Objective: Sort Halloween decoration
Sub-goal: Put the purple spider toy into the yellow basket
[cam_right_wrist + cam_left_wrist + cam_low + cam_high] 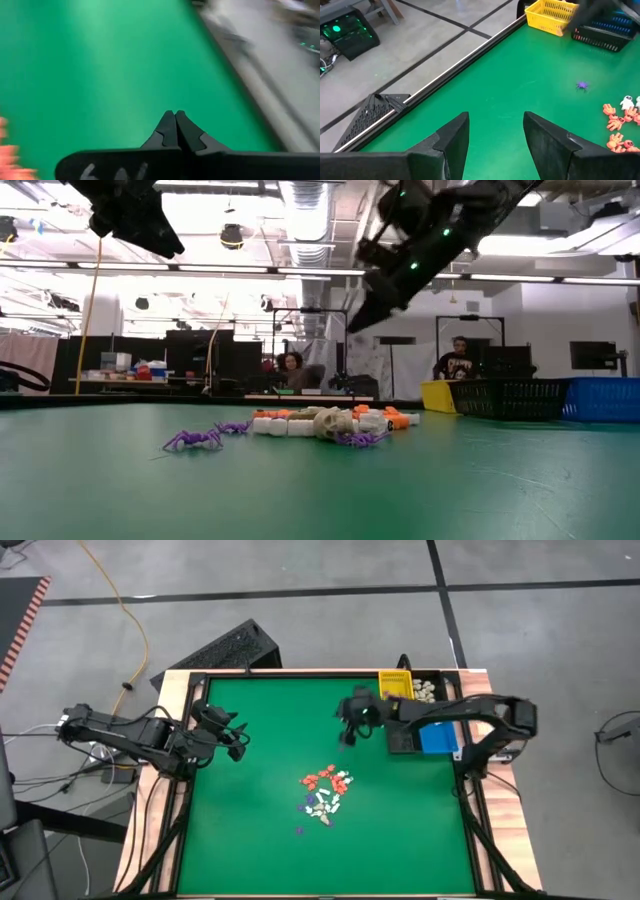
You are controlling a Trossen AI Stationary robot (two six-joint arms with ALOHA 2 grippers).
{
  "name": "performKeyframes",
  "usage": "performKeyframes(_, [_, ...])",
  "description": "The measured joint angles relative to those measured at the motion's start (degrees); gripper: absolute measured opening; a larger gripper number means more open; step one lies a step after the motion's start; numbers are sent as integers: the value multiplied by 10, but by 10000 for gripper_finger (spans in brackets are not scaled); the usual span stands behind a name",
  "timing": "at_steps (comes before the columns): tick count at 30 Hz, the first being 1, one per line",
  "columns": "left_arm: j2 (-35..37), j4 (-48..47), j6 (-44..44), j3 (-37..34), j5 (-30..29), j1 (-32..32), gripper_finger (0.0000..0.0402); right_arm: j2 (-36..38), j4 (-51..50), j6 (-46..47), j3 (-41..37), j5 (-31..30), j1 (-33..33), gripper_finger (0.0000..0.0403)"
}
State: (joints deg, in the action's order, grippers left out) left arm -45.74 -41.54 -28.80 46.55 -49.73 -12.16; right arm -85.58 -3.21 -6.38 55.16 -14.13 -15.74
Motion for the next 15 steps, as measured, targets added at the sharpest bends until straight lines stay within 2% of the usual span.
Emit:
performKeyframes(3, [0,0,-5,0,4,0,178,43,-50,28,-7,-85,-34,6])
performKeyframes(5, [0,0,-7,0,4,0,178,69,-64,54,-18,-117,-58,6])
performKeyframes(9, [0,0,-8,0,0,0,178,96,-112,108,-39,-140,-109,6])
performKeyframes(15, [0,2,-10,0,-1,0,178,84,-145,186,-64,-145,-184,8])
